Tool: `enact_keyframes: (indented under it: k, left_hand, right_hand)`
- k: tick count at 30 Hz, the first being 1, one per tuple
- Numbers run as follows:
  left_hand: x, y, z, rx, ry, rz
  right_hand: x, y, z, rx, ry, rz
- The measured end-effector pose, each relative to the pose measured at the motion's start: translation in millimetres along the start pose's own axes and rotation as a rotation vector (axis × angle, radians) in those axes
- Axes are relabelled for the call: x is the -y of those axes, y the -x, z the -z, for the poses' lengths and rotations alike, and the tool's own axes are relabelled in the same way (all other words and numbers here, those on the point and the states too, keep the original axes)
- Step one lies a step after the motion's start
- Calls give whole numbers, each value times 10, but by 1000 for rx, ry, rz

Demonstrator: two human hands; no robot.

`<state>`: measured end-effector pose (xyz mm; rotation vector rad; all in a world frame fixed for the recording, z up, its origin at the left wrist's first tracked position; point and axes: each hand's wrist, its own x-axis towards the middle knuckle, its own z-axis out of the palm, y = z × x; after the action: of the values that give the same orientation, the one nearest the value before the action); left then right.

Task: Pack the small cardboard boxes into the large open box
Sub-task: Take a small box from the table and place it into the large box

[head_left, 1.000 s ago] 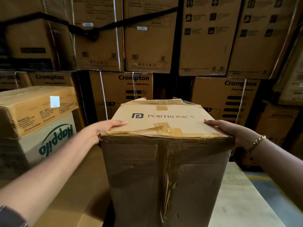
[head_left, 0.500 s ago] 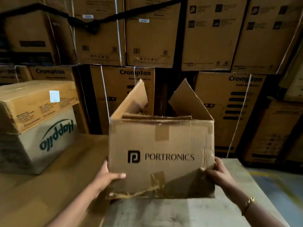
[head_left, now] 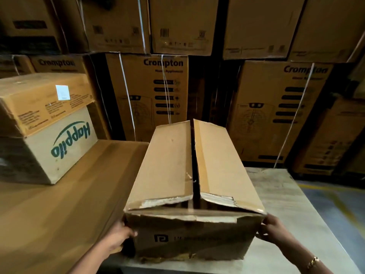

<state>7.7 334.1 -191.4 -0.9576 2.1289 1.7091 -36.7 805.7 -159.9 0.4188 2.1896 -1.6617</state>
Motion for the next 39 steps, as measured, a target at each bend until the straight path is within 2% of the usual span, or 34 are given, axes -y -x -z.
enact_keyframes:
  k: [3, 7, 10, 14, 16, 20, 26, 30, 35, 39]
  left_hand:
    - [-55, 107, 77, -55, -127, -73]
    - [-350, 231, 222, -37, 7, -117]
    - [-667, 388, 185, -5, 192, -156]
    - [-889, 346, 9, 108, -42, -182]
    - [-875, 246, -52, 112, -77, -175]
    - [-869, 155, -142, 94, 13, -77]
    - [-882, 71, -181, 108, 58, -78]
    - [-1028, 176, -408, 113, 38, -125]
    - [-1472, 492, -1016, 195, 84, -212]
    - [-1540, 572, -1679, 131, 1, -263]
  right_hand:
    - [114, 2, 111, 7, -51, -3]
    - [422, -86, 121, -31, -189, 22]
    - [652, -253, 61, 8, -84, -11]
    - [761, -391, -115, -10, 86, -32]
    - [718, -388, -197, -25, 80, -32]
    - [678, -373, -236, -49, 60, -15]
    - [685, -402, -205, -46, 14, -1]
    - [685, -390, 146, -72, 12, -9]
    - [810, -261, 918, -134, 21, 65]
    - [699, -193, 1701, -150, 15, 74]
